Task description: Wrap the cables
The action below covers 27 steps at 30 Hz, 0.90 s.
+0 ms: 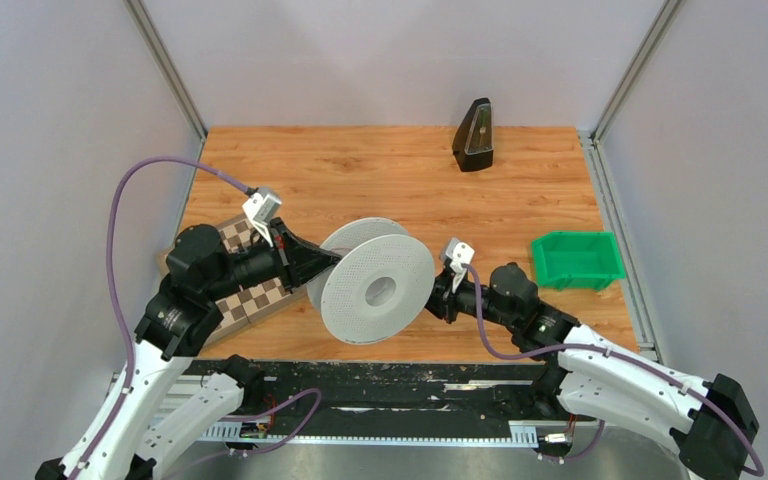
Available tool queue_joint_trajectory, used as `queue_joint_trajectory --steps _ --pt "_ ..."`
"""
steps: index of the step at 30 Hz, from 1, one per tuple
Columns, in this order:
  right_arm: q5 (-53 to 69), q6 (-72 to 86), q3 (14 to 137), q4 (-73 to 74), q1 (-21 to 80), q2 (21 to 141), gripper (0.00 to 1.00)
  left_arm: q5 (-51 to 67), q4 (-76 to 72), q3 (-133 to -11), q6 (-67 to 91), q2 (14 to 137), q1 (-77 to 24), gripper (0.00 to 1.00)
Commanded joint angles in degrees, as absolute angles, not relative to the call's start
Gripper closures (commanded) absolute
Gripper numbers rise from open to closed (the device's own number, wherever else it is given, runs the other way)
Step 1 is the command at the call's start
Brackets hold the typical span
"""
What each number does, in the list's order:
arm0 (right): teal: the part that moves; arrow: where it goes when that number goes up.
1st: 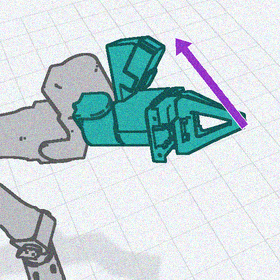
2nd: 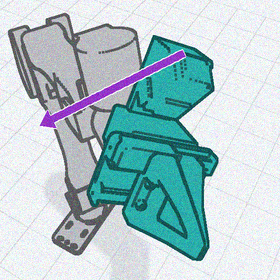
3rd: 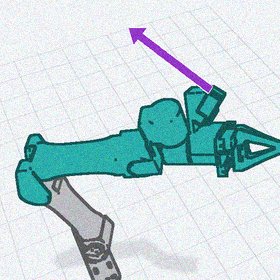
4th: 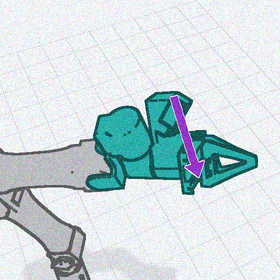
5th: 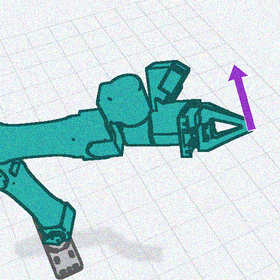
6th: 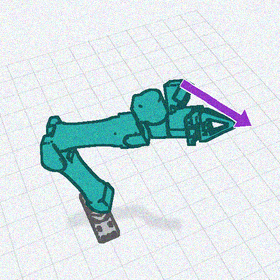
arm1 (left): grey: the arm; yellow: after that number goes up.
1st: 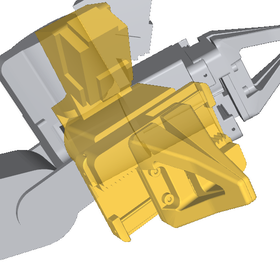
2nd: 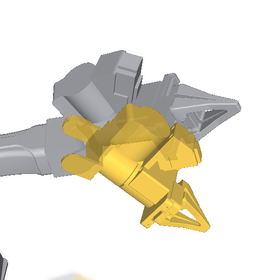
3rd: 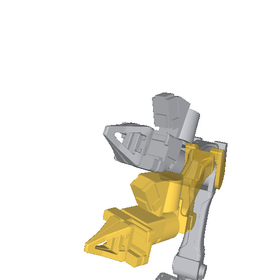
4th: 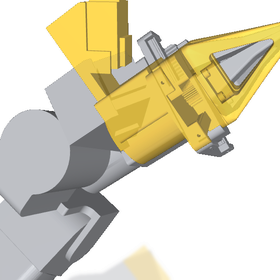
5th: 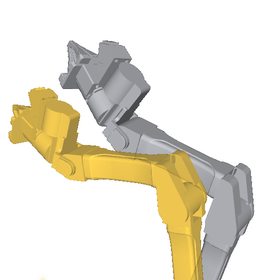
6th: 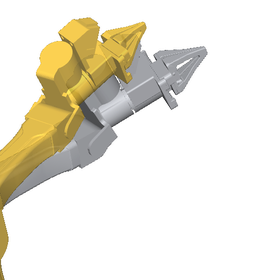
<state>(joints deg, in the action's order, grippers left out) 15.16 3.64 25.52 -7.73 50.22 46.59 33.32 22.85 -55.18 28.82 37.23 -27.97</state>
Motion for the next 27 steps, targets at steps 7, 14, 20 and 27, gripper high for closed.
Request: queue_joint_trajectory --steps 7,14,20,27 --pt "13.21 2.77 16.85 -31.62 50.40 44.25 0.66 32.51 11.31 -57.00 39.64 36.63 -27.76 1.00" --pt "13.08 0.29 10.36 -44.16 50.45 43.68 0.44 31.65 11.00 -59.58 41.59 38.84 -27.72 1.00" --pt "19.60 -1.05 7.56 -59.78 51.13 54.78 0.35 31.22 8.93 -60.30 43.68 39.78 -27.77 1.00" --pt "21.87 -2.53 13.68 -67.30 52.41 71.14 0.31 30.30 7.47 -60.69 45.27 39.69 -27.76 1.00"
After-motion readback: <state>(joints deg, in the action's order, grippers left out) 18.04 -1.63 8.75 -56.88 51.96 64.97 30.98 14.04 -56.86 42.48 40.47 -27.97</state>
